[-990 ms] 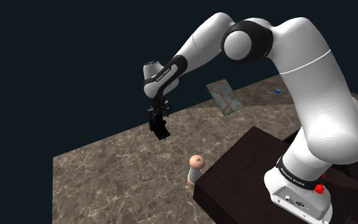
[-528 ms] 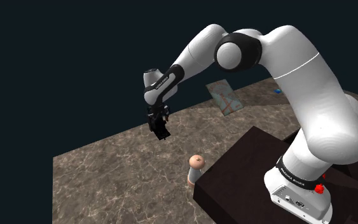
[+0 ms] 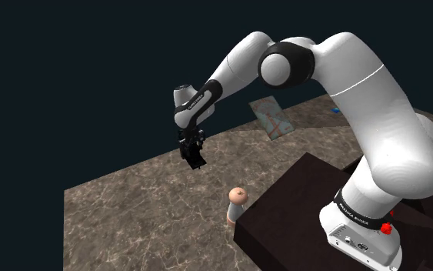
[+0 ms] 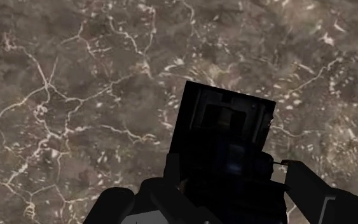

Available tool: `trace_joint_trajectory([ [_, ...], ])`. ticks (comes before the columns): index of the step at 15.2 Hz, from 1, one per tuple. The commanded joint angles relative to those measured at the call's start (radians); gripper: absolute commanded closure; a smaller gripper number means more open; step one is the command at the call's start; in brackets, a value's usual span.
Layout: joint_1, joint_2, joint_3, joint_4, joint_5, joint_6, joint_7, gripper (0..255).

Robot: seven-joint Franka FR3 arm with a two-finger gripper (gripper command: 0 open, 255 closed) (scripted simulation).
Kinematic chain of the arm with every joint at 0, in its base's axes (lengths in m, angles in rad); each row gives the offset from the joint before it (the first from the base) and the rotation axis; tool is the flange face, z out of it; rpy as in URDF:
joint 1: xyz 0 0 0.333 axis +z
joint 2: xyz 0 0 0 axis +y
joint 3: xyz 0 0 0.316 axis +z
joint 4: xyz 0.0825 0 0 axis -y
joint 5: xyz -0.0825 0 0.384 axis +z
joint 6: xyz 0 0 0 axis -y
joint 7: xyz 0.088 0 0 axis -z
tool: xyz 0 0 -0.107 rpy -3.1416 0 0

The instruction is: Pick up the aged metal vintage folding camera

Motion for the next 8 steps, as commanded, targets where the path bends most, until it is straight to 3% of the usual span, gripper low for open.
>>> trace_joint_trajectory([
  [1,0.000,0.002,0.000,0.000,0.000,0.002,0.000,255],
  [8,-0.002,-0.043,0.002,-0.020,0.001,-0.023,-0.001,255],
])
